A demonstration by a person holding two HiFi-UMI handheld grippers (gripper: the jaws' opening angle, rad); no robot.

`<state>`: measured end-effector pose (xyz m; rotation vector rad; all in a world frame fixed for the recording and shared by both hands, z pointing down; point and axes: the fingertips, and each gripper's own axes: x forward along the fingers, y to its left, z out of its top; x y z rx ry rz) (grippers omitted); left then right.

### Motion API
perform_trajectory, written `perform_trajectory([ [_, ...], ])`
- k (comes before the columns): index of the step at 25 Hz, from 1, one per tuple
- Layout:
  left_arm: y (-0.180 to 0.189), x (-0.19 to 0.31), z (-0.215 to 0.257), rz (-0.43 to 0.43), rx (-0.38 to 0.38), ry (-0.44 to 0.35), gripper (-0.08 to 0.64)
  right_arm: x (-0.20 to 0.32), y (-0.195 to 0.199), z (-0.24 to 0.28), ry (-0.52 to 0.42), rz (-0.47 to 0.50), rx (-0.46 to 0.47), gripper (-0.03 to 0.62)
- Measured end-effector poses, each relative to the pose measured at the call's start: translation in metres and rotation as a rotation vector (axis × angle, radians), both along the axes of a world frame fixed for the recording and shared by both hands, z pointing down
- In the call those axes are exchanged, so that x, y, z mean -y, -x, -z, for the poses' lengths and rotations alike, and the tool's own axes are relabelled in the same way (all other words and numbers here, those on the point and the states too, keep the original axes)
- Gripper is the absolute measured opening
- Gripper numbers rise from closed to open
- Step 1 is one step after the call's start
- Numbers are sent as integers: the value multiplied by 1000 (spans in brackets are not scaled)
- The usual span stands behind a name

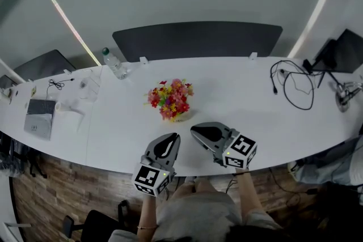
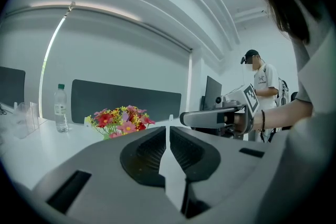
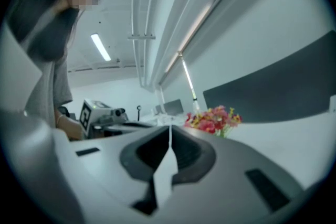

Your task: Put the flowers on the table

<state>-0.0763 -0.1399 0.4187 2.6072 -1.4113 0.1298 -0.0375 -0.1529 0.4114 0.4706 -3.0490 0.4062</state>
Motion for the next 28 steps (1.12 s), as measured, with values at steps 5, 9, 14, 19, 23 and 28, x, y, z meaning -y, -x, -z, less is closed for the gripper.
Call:
perform_trajectory([
  [5,-2,0,8,-9,-1,-23,35,0,1,8,-31,3,-2,23],
  [9,-2,-1,12,-14,-2,-31,35,-1,2,12,-43,4,-2,23],
  [14,-3,1,15,-19,3,-41,35,1,4,16,-61,12,-3,23],
  [19,-3,5,18,-25,6,-55,35,2,6,17,-75,21,-6,23],
  [23,-3,6,18,-26,11,-54,35,3,9,18,-82,28,-3,23],
  [28,-2,6,15,-46,17,-45,35,4,11,17,-78,34,-7,23],
])
